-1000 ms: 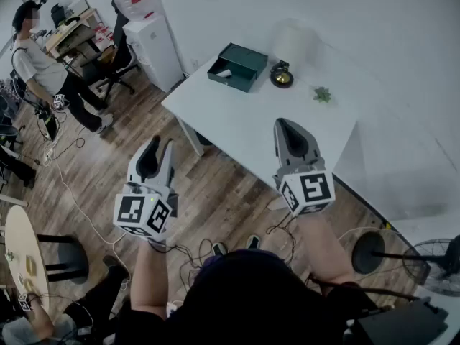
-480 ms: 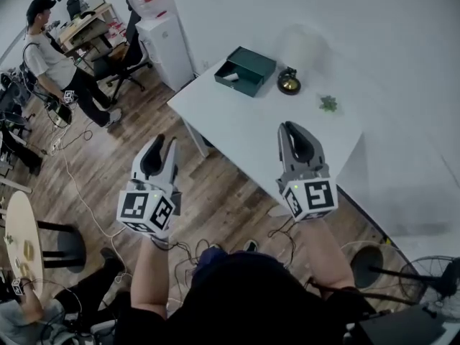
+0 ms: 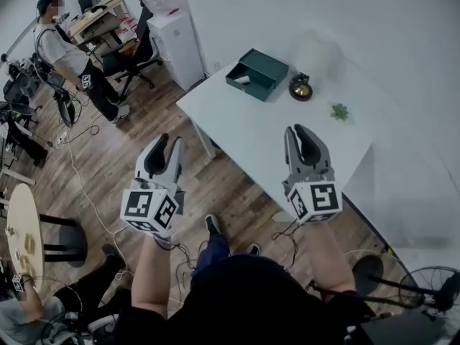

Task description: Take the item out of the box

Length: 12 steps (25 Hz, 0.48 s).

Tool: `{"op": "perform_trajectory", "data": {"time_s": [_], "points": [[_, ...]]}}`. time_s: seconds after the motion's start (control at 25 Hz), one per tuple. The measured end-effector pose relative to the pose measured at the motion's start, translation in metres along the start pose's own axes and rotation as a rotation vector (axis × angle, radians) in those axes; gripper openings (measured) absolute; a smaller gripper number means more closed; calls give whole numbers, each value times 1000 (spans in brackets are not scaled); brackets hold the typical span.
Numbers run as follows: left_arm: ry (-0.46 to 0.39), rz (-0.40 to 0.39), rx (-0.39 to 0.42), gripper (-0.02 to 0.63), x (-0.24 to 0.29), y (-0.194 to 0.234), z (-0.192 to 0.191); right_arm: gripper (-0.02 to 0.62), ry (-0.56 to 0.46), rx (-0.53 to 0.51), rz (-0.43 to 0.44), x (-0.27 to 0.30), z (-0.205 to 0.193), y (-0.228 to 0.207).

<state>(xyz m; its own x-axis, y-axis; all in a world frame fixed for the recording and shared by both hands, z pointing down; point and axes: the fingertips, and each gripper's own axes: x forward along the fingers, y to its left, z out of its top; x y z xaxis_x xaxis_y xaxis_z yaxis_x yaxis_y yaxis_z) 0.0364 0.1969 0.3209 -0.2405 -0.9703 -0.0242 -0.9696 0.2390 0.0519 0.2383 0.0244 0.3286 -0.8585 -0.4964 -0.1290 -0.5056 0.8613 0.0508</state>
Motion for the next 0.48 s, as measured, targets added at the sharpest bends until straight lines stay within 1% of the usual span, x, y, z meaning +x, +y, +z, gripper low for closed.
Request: {"op": "perform_trajectory", "data": {"time_s": [0.2, 0.48], "points": [[-2, -23, -29, 127, 11, 33, -4, 66, 17, -24, -17, 29, -1, 15], [-27, -56, -76, 127, 46, 125, -9, 63, 35, -41, -74, 102, -11, 41]]}}
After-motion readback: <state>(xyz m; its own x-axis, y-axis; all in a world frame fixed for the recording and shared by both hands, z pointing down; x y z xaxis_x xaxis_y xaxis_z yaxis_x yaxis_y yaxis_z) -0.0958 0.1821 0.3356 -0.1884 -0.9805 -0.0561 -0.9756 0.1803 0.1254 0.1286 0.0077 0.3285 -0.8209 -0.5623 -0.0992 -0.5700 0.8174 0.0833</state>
